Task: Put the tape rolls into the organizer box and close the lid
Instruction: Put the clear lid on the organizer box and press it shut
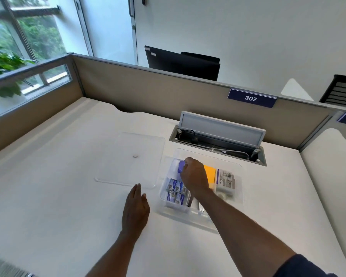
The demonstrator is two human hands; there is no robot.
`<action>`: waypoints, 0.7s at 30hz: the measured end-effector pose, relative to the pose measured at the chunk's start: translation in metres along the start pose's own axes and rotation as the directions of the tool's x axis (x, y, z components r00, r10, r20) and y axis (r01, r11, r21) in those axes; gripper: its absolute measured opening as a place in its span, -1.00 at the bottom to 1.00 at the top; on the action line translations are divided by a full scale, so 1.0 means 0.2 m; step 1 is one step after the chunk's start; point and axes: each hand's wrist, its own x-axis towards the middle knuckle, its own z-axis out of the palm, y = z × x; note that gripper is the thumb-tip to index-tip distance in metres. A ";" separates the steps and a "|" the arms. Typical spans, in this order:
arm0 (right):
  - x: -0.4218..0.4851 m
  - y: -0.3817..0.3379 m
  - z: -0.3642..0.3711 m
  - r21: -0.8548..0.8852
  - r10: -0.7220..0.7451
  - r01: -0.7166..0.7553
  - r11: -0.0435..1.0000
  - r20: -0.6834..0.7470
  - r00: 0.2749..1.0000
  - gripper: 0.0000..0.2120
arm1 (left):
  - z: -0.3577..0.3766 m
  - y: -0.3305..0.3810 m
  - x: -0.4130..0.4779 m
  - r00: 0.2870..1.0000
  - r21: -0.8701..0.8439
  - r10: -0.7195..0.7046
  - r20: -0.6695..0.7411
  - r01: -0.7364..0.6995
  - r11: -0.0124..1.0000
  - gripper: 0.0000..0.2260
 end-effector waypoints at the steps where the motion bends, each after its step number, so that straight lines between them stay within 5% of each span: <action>1: 0.01 -0.02 0.02 0.007 -0.007 0.007 1.000 0.018 1.000 -0.77 | -0.02 0.00 0.04 1.000 0.011 0.008 -0.013 -0.008 1.000 -0.59; 8: 0.10 -0.22 0.20 0.097 0.065 -0.082 0.992 0.168 0.984 -0.79 | -0.14 -0.06 0.38 0.999 0.126 0.052 -0.006 -0.051 0.991 -0.57; 16: 0.17 -0.47 0.47 0.106 0.272 -0.317 0.943 0.307 0.912 -0.89 | -0.27 -0.25 0.70 0.995 0.332 -0.100 0.016 0.089 0.939 -0.54; 21: 0.20 -0.48 0.58 0.078 0.406 -0.470 0.879 0.394 0.824 -0.77 | -0.30 -0.34 0.79 0.979 0.408 -0.202 -0.008 0.188 0.893 -0.43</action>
